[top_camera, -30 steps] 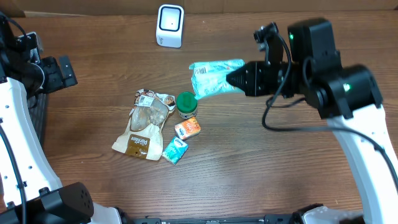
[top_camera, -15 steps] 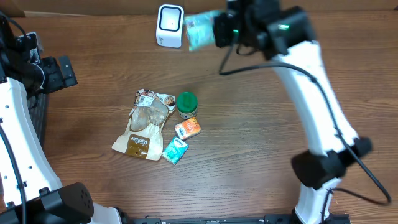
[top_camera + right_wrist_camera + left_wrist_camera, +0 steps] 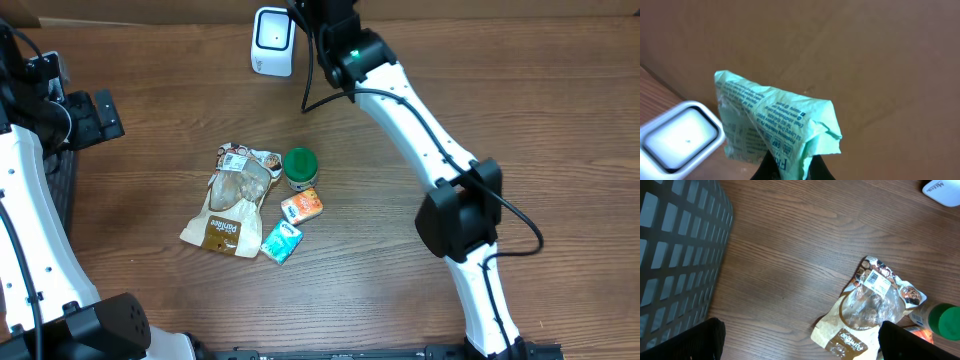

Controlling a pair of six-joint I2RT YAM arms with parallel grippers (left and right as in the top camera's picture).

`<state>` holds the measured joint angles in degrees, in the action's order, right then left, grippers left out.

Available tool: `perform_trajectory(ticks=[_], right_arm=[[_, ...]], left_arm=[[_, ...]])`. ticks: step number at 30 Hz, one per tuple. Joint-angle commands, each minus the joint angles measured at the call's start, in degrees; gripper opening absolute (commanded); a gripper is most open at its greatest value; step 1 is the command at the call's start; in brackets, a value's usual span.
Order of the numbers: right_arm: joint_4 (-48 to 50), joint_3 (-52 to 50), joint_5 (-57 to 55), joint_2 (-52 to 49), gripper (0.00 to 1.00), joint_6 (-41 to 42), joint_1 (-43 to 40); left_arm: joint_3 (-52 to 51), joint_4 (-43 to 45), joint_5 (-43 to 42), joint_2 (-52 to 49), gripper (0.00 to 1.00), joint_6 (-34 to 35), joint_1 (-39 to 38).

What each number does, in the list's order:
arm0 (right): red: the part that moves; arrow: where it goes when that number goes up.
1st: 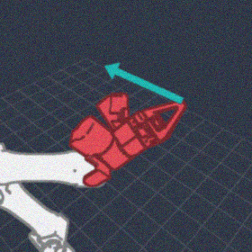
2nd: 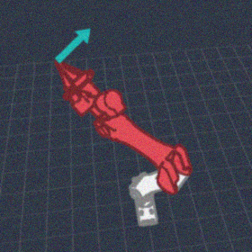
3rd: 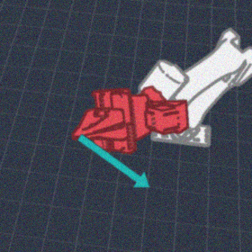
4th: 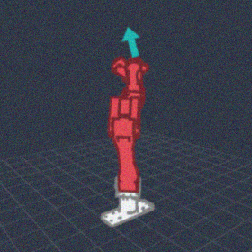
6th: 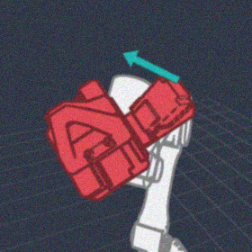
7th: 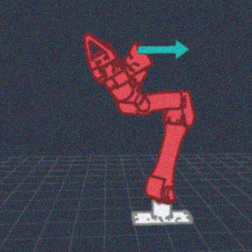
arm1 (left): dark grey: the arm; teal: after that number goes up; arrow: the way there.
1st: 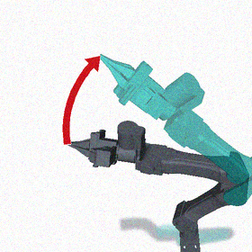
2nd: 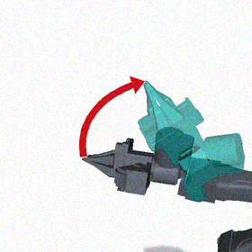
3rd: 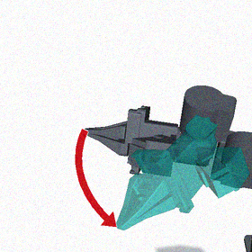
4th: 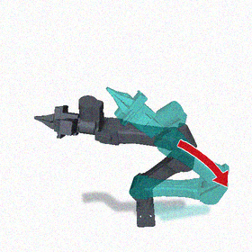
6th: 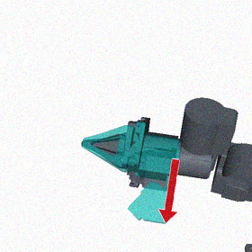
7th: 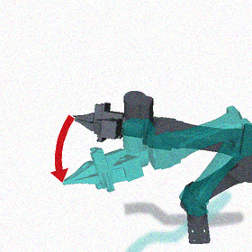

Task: Scan the item barcode
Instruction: 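Hold the green pack's barcode in front of the white scanner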

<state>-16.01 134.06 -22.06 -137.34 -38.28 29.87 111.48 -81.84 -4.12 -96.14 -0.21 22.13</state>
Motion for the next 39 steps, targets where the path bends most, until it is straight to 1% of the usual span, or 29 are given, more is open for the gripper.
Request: perform_trajectory(ticks=[1,6,10,17,26,29,34,35,38,39], right_arm=[[4.2,1.6,-1.5,-3.1,0.04,-13.9,0.4],[11.0,1.6,-1.6,-7.0,0.04,-23.7,1.7],[14.8,1.6,-1.7,-9.2,0.04,-28.3,2.2],[15.8,1.6,-1.7,-12.0,0.04,-28.5,2.3],[15.8,1.6,-1.9,-12.0,0.04,-27.5,2.4],[16.0,1.7,-1.9,-11.4,0.04,-25.4,2.5],[15.5,1.7,-2.0,-6.6,0.04,-13.3,2.3],[13.6,1.7,-1.9,-3.5,0.04,-8.1,2.2],[6.8,1.7,-1.9,2.8,0.04,0.9,2.2],[3.0,1.7,-1.9,5.4,0.04,4.9,2.2]], left_arm=[[0.6,0.0,-0.4,0.2,1.00,-1.0,-0.2],[0.6,0.0,-0.4,0.2,1.00,-1.0,-0.2],[0.6,0.0,-0.4,0.2,1.00,-1.0,-0.2],[0.6,0.0,-0.4,0.2,1.00,-1.0,-0.2],[0.6,0.0,-0.4,0.2,1.00,-1.0,-0.2],[0.6,0.0,-0.4,0.2,1.00,-1.0,-0.2],[0.6,0.0,-0.4,0.2,1.00,-1.0,-0.2],[0.6,0.0,-0.4,0.2,1.00,-1.0,-0.2],[0.6,0.0,-0.4,0.2,1.00,-1.0,-0.2],[0.6,0.0,-0.4,0.2,1.00,-1.0,-0.2]])
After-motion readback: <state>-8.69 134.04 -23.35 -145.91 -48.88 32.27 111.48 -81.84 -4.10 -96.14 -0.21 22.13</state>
